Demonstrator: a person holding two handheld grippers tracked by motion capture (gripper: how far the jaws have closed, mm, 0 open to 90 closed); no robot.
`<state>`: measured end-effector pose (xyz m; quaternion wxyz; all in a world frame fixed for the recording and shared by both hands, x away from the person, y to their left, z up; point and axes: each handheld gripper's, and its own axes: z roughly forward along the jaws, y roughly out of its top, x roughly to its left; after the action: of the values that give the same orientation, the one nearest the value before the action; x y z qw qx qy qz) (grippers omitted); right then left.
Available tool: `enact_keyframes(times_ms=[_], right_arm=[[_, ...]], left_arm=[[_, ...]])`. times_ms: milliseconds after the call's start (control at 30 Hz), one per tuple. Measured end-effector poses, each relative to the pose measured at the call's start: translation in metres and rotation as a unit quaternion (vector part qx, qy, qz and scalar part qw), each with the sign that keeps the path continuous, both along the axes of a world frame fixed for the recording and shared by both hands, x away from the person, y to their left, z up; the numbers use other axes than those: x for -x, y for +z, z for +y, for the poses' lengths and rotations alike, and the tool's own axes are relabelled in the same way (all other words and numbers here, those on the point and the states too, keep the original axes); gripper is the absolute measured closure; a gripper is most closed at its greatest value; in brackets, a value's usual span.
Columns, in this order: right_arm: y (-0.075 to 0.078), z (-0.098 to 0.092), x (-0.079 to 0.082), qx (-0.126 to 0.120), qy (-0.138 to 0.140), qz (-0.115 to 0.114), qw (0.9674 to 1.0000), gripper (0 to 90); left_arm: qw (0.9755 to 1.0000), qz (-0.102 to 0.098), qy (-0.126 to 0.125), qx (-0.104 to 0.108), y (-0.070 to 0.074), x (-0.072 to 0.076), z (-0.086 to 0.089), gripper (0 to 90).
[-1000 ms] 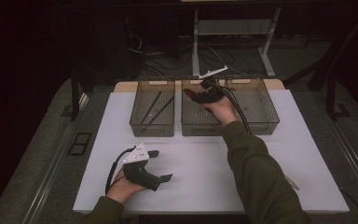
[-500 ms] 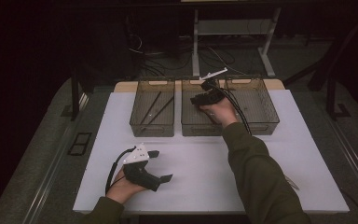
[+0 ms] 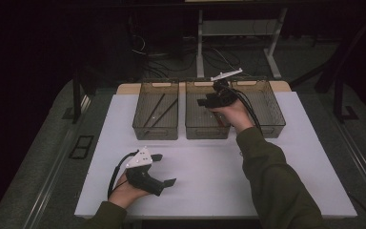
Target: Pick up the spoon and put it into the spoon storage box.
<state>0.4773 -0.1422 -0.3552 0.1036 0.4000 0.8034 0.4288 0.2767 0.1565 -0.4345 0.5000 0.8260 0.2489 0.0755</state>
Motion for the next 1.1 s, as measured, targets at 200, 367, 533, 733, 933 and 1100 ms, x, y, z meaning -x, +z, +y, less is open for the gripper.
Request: enact_keyframes(times_ms=[200,367,533,733,933,1100], right_arm=[[0.007,-0.011,0.013,-0.011,0.009,-0.012,0.9998,41.4],[0.014,-0.018,0.027,-0.018,0.023,-0.023,0.9993,41.1],[0.018,-0.023,0.041,-0.017,0.037,-0.032,0.9987,40.5],[0.018,-0.031,0.058,-0.022,0.047,-0.034,0.9981,39.4],[0.013,-0.044,0.077,-0.035,0.051,-0.038,0.9974,38.3],[0.006,-0.056,0.091,-0.038,0.053,-0.039,0.9971,37.6]], left_arm=[[1.0,-0.001,0.003,0.001,-0.001,0.0,-0.001,0.0],[1.0,0.001,0.003,-0.003,-0.001,0.0,-0.001,0.0],[1.0,0.0,0.004,-0.002,-0.001,0.0,-0.001,0.0],[1.0,-0.001,0.004,-0.004,-0.001,0.0,-0.001,0.0],[1.0,0.002,0.006,-0.003,-0.001,0.0,0.0,0.0],[1.0,0.001,0.007,-0.003,-0.001,0.0,-0.001,0.0]])
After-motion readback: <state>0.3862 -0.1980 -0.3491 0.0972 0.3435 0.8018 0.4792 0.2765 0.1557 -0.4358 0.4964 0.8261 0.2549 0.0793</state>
